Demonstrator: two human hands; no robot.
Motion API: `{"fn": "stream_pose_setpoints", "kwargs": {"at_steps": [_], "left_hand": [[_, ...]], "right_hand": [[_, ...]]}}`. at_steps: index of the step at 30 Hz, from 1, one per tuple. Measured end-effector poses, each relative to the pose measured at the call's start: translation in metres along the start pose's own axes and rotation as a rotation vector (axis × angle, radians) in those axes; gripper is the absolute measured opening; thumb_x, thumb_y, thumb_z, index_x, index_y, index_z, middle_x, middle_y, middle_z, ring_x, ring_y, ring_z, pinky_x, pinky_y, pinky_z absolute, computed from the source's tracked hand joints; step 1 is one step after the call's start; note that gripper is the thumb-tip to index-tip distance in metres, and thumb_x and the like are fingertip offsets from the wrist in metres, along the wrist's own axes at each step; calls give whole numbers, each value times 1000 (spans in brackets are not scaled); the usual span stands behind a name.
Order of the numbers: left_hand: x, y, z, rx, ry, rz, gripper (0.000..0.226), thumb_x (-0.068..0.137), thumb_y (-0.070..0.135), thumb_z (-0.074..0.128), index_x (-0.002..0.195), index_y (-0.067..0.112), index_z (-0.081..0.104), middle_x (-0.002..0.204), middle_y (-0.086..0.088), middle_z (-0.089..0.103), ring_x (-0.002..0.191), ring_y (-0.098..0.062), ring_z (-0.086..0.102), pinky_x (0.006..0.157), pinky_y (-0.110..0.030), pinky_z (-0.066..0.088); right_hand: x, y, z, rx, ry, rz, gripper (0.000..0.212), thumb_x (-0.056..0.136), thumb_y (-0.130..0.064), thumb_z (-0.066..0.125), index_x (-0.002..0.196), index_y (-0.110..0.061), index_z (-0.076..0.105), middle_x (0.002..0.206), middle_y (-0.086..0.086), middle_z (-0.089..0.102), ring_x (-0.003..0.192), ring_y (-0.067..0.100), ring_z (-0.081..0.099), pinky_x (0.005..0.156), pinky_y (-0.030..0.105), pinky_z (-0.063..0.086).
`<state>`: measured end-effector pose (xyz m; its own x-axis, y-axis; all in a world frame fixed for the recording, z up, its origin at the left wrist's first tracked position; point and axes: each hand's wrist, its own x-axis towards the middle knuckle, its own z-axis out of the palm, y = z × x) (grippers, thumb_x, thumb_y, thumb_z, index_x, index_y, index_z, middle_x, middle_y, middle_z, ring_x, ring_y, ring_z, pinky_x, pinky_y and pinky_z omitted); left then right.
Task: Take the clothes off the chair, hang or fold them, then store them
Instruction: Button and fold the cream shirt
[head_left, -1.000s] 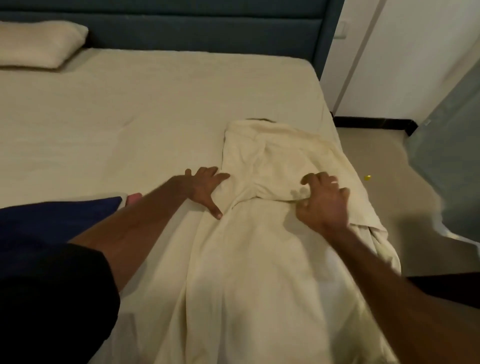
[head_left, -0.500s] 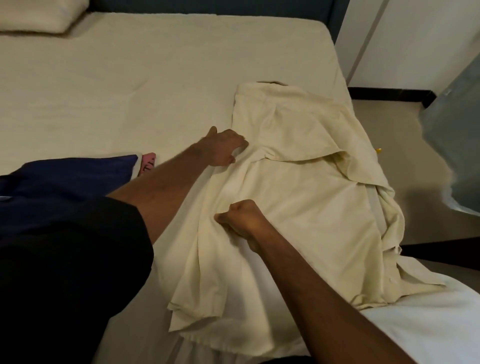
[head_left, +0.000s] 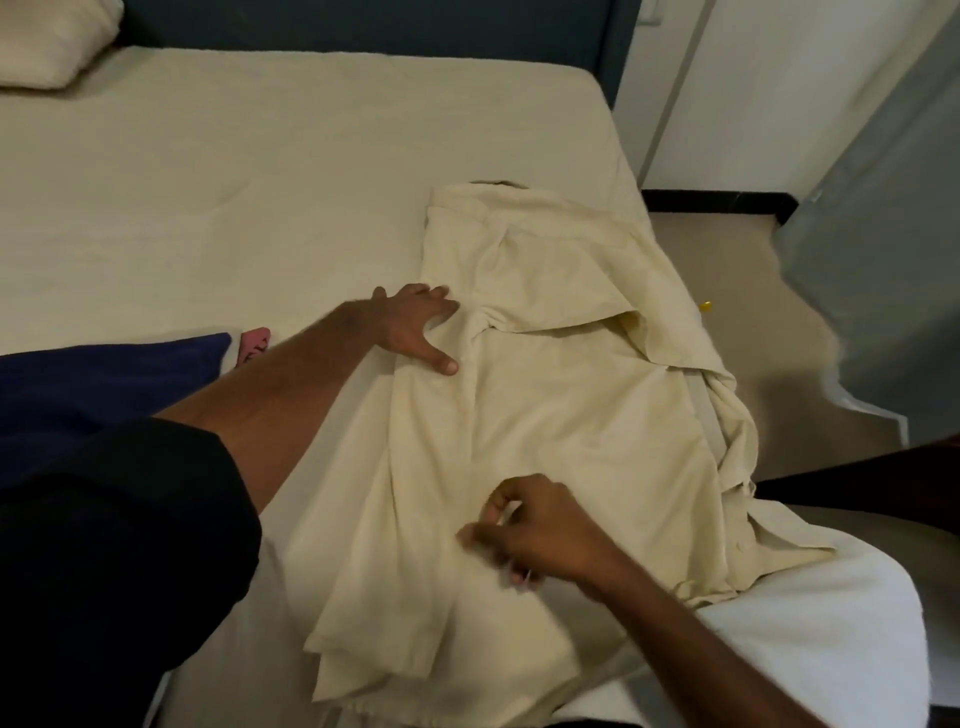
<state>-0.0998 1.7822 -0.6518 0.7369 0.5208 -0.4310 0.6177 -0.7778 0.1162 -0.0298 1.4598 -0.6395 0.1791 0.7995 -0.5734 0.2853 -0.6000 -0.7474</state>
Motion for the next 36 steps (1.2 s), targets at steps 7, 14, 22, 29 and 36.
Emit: {"fn": "stream_pose_setpoints", "kwargs": {"at_steps": [7,14,22,29,36], "left_hand": [[39,21,-46,75,141,68,55,108,42,38,157,19,30,170,0,6,156,-17,6,115,-38,10],[99,-5,-69,170,-20,-76,115,78,60,77,161,30,4,170,2,-5,156,-23,5,117,-65,15],[136,-19,-60,251,-117,-63,152,50,70,88,157,40,-16,168,-2,-3,153,-31,10,108,-70,30],[155,-19,-64,303,-195,-126,171,30,81,85,151,42,-30,168,0,-19,154,-32,1,112,-67,32],[140,-3,-65,402,-121,-171,167,34,81,83,154,40,-25,169,3,-11,155,-27,5,108,-66,37]], "right_hand": [[88,11,-170,-245,729,-187,18,94,-31,64,79,-21,64,78,0,73,79,26,69,78,40,56],[165,-16,-270,-470,801,-252,28,99,-9,50,109,-20,74,114,6,71,106,27,65,92,38,54],[213,-22,-311,-871,379,138,66,84,-63,69,140,-31,53,143,-3,53,136,25,45,111,60,22],[171,18,-376,-518,425,-146,52,75,-58,82,54,-17,57,57,-6,52,68,16,56,67,32,41],[99,71,-395,-621,221,46,39,63,-54,86,70,-17,79,67,-5,68,68,14,63,74,38,51]]}}
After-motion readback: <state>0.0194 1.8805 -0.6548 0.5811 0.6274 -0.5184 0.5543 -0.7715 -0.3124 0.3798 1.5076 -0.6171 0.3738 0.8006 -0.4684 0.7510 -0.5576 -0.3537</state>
